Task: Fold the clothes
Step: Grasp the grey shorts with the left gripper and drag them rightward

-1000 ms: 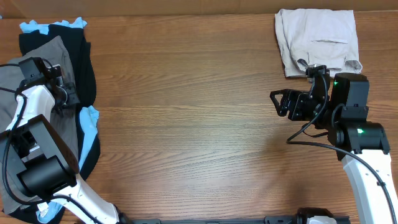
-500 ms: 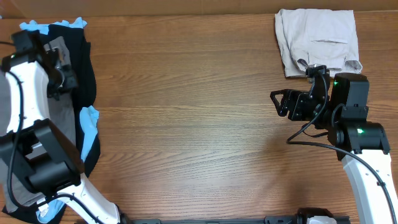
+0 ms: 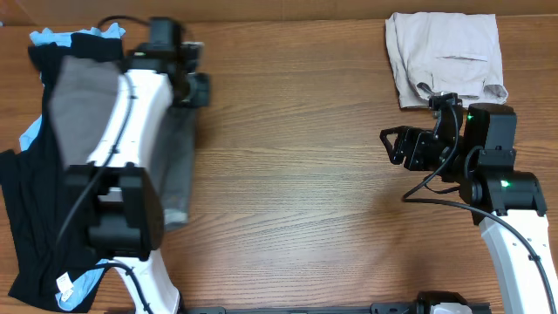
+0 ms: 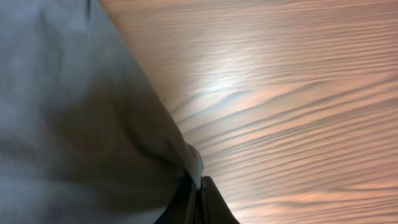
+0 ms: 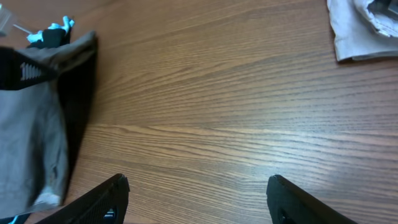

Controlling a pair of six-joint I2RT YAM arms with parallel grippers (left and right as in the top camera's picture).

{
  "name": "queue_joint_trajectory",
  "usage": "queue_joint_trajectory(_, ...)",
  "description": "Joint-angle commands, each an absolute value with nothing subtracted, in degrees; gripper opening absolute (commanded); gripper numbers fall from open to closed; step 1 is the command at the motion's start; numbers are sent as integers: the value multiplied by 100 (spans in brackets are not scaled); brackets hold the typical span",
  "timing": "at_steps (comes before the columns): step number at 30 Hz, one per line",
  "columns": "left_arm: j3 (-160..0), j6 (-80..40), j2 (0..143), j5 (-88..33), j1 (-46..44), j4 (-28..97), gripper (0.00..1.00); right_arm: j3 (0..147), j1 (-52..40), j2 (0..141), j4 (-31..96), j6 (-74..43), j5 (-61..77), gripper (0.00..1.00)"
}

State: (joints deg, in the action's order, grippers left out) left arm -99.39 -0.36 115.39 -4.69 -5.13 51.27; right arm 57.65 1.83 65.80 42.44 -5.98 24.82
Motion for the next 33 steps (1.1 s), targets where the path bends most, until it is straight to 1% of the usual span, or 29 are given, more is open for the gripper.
queue_joint_trajectory(1, -10064, -283, 11413, -749, -1022, 4821, 4, 5916, 156, 6600, 4257, -574, 2403, 74)
queue_joint_trajectory(4, -10053, -283, 11463, -738, -1406, 4486, 4, 5916, 156, 6665, 4296, -574, 2403, 74)
queue_joint_trajectory(5, -10053, -281, 11485, -735, -1542, 4359, 8, 5918, 156, 6692, 4305, -574, 2403, 74)
queue_joint_trajectory(6, -10053, -281, 11509, -731, -1647, 4257, 26, 5916, 156, 6716, 4316, -576, 2403, 74)
queue_joint_trajectory(9, -10053, -228, 11544, -687, -1872, 3957, 87, 5918, 156, 6785, 4320, -576, 2403, 74)
queue_joint_trajectory(10, -10057, -148, 11544, -685, -1898, 3885, 100, 5918, 156, 6803, 4316, -576, 2403, 75)
queue_joint_trajectory(12, -10178, -128, 11515, -687, -1887, 3968, 100, 5916, 156, 6816, 4307, -574, 2405, 75)
queue_joint_trajectory(15, -10628, -178, 11441, -727, -1673, 4674, 100, 5918, 156, 6816, 4281, -574, 2405, 75)
queue_joint_trajectory(20, -11563, -174, 11382, -733, -1002, 6764, 100, 5918, 156, 6816, 4250, -572, 2405, 77)
queue_joint_trajectory(23, -11574, -132, 11399, -580, -480, 7494, 100, 5918, 156, 6816, 4206, -572, 2405, 77)
queue_joint_trajectory(26, -11201, -30, 11432, -305, 45, 7330, 100, 5918, 156, 6818, 4209, -572, 2405, 79)
queue_joint_trajectory(30, -10608, 290, 11518, -945, 854, 6560, 100, 5918, 156, 6818, 4209, -572, 2405, 80)
queue_joint_trajectory(33, -10335, 333, 11620, -1273, 1295, 6180, 100, 5918, 156, 6818, 4215, -574, 2405, 80)
